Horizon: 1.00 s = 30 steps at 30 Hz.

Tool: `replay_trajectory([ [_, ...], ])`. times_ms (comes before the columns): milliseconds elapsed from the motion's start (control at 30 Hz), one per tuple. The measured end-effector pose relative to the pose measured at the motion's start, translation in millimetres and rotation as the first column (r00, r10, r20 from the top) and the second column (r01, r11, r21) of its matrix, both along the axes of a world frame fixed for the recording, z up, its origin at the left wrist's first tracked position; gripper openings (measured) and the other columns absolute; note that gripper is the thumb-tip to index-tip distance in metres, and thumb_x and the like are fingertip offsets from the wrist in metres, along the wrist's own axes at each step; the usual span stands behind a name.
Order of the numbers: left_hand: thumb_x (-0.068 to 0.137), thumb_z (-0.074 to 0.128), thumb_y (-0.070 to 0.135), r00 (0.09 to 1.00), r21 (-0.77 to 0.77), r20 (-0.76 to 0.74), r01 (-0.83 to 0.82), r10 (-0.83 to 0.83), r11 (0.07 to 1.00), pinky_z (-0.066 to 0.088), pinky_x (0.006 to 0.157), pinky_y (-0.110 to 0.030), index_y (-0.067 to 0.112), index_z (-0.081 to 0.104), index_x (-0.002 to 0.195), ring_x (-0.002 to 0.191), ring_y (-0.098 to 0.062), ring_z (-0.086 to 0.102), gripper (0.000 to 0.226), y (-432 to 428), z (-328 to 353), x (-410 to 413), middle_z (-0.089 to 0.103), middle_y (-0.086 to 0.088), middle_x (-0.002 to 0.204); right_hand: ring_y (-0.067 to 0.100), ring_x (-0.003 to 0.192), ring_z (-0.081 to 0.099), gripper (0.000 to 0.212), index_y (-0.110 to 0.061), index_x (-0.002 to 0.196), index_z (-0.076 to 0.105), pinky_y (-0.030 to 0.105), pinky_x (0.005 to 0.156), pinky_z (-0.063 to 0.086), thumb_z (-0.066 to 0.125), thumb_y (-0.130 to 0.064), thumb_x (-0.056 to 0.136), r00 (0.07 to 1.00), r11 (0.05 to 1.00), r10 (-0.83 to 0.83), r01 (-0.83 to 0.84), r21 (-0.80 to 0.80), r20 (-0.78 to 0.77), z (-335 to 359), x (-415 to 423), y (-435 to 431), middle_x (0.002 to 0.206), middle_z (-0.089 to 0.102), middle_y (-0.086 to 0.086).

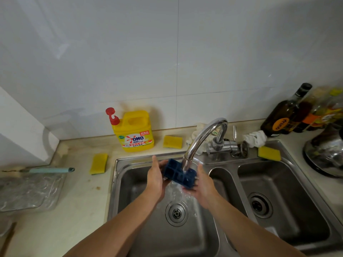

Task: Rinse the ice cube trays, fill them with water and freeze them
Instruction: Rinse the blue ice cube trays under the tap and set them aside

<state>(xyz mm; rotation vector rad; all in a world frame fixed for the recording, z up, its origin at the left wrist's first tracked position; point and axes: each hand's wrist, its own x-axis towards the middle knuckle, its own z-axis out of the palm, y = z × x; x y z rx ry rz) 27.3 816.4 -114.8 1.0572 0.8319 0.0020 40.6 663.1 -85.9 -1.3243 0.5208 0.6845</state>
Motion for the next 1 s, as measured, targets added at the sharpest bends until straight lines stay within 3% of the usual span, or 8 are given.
replay_trajectory([
  [200, 0.105, 0.042, 0.048, 0.999, 0.012, -0.027, 0.034, -0.033, 0.999, 0.057, 0.092, -0.045, 0.011, 0.071, 0.112, 0.109, -0.031, 0.067, 0.047, -2, 3, 0, 0.074, -0.015, 0.109, 0.032, 0.096, 0.074, 0.045, -0.016, 0.109, 0.064, 0.044, 0.079, 0.062, 0.037, -0.051, 0.107, 0.998, 0.999, 0.005, -0.002, -0.050, 0.055, 2, 5, -5, 0.105, 0.074, 0.016],
  [300, 0.106, 0.041, 0.045, 0.997, 0.007, -0.042, 0.072, -0.072, 0.997, 0.058, 0.084, -0.042, 0.011, 0.069, 0.114, 0.108, -0.030, 0.067, 0.045, -5, -4, -4, 0.074, -0.015, 0.111, 0.028, 0.093, 0.075, 0.043, -0.019, 0.110, 0.065, 0.037, 0.070, 0.062, 0.036, -0.051, 0.108, 0.989, 0.993, 0.049, -0.033, -0.112, 0.139, 8, 9, -11, 0.103, 0.075, 0.013],
  [400, 0.106, 0.038, 0.051, 0.988, 0.030, -0.040, 0.150, -0.148, 0.988, 0.054, 0.079, -0.037, 0.014, 0.071, 0.111, 0.100, -0.028, 0.069, 0.050, -14, -12, -7, 0.078, -0.009, 0.099, 0.026, 0.090, 0.075, 0.044, -0.019, 0.109, 0.069, 0.037, 0.075, 0.062, 0.035, -0.048, 0.109, 0.974, 0.980, 0.099, -0.060, -0.191, 0.203, 13, 12, -17, 0.091, 0.078, 0.008],
  [467, 0.106, 0.037, 0.052, 0.983, 0.007, -0.052, 0.176, -0.176, 0.984, 0.053, 0.074, -0.036, 0.014, 0.070, 0.110, 0.095, -0.029, 0.069, 0.051, -19, -15, -5, 0.079, -0.009, 0.094, 0.025, 0.085, 0.076, 0.044, -0.022, 0.103, 0.071, 0.034, 0.070, 0.061, 0.035, -0.045, 0.109, 0.961, 0.970, 0.132, -0.074, -0.233, 0.244, 17, 14, -22, 0.085, 0.079, 0.006],
  [567, 0.105, 0.037, 0.052, 0.978, -0.068, -0.063, 0.196, -0.201, 0.978, 0.056, 0.075, -0.040, 0.013, 0.069, 0.111, 0.101, -0.034, 0.070, 0.051, -29, -21, -3, 0.077, -0.014, 0.102, 0.026, 0.087, 0.074, 0.041, -0.027, 0.098, 0.069, 0.030, 0.067, 0.059, 0.034, -0.045, 0.109, 0.932, 0.946, 0.187, -0.087, -0.311, 0.310, 23, 16, -29, 0.092, 0.077, 0.008],
  [700, 0.105, 0.034, 0.056, 0.970, -0.125, -0.058, 0.227, -0.236, 0.966, 0.058, 0.076, -0.040, 0.012, 0.067, 0.113, 0.098, -0.031, 0.073, 0.055, -37, -25, -2, 0.079, -0.011, 0.093, 0.021, 0.083, 0.073, 0.036, -0.030, 0.093, 0.067, 0.023, 0.059, 0.056, 0.038, -0.045, 0.108, 0.914, 0.925, 0.197, -0.055, -0.375, 0.354, 23, 18, -38, 0.092, 0.075, 0.004],
  [867, 0.105, 0.030, 0.056, 0.973, -0.117, -0.072, 0.208, -0.218, 0.971, 0.061, 0.068, -0.036, 0.010, 0.068, 0.116, 0.098, -0.032, 0.074, 0.061, -29, -13, 4, 0.078, -0.015, 0.099, 0.013, 0.065, 0.071, 0.042, -0.020, 0.099, 0.072, 0.024, 0.056, 0.057, 0.038, -0.043, 0.109, 0.935, 0.929, 0.154, -0.026, -0.370, 0.321, 5, 18, -44, 0.081, 0.077, 0.006],
  [1000, 0.106, 0.033, 0.053, 0.965, 0.031, -0.067, 0.256, -0.253, 0.966, 0.062, 0.069, -0.034, 0.011, 0.072, 0.111, 0.086, -0.024, 0.077, 0.057, -13, 1, 2, 0.079, -0.007, 0.091, 0.027, 0.078, 0.072, 0.044, -0.014, 0.108, 0.068, 0.038, 0.068, 0.060, 0.040, -0.048, 0.108, 0.980, 0.963, 0.105, -0.057, -0.263, 0.171, -17, 17, -33, 0.096, 0.075, 0.017],
])
